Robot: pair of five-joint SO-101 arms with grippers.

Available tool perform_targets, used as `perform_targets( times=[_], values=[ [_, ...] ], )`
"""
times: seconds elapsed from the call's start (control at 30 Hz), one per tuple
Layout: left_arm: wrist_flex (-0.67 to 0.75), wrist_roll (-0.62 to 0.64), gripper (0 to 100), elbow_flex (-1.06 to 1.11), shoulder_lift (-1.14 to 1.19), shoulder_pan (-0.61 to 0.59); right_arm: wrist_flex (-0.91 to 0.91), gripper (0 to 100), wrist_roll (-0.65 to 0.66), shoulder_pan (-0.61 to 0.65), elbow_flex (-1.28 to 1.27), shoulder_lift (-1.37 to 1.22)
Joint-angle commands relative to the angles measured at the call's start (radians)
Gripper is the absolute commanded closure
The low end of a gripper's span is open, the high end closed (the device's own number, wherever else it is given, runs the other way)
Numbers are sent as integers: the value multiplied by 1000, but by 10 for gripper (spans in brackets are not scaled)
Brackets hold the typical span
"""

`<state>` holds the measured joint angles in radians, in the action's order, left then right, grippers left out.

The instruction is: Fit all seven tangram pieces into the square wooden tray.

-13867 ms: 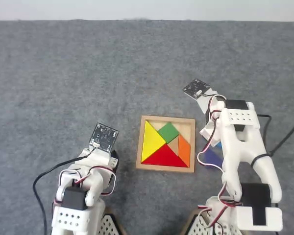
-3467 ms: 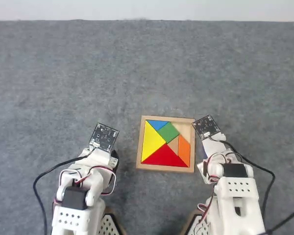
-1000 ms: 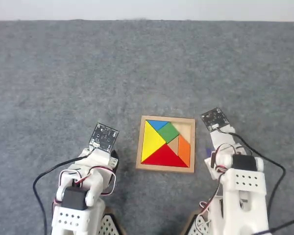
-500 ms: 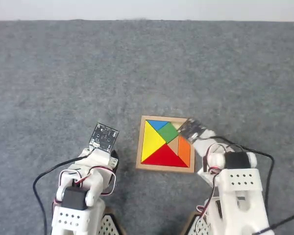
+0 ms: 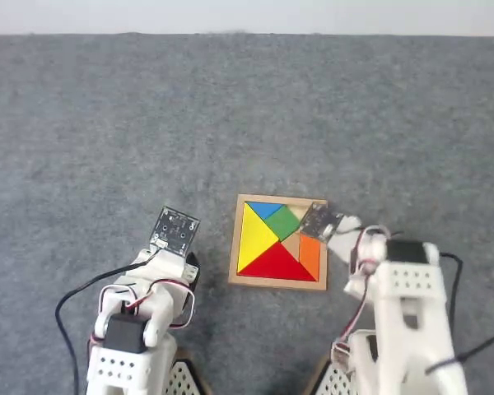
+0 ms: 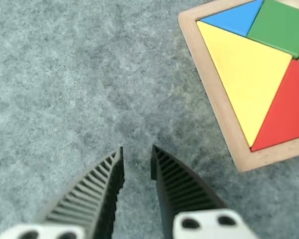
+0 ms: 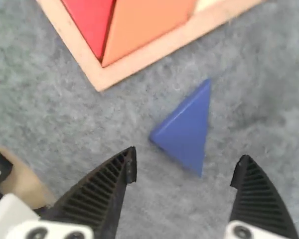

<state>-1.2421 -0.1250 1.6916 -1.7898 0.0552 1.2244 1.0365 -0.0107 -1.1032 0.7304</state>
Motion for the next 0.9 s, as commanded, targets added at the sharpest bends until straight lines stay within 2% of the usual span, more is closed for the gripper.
perform_targets(
  times=[0.0, 0.3, 0.73, 0.87],
  values=[
    [-5, 6, 912, -7, -2, 2, -33, 690, 20, -31, 133, -136],
    [-5, 6, 912, -7, -2, 2, -107, 690, 20, 28, 166, -297],
    [-5, 6, 912, -7, -2, 2, -248, 693, 17, 24, 175, -542],
    [-5, 6, 912, -7, -2, 2, -237, 762, 14, 22, 190, -549]
  ],
)
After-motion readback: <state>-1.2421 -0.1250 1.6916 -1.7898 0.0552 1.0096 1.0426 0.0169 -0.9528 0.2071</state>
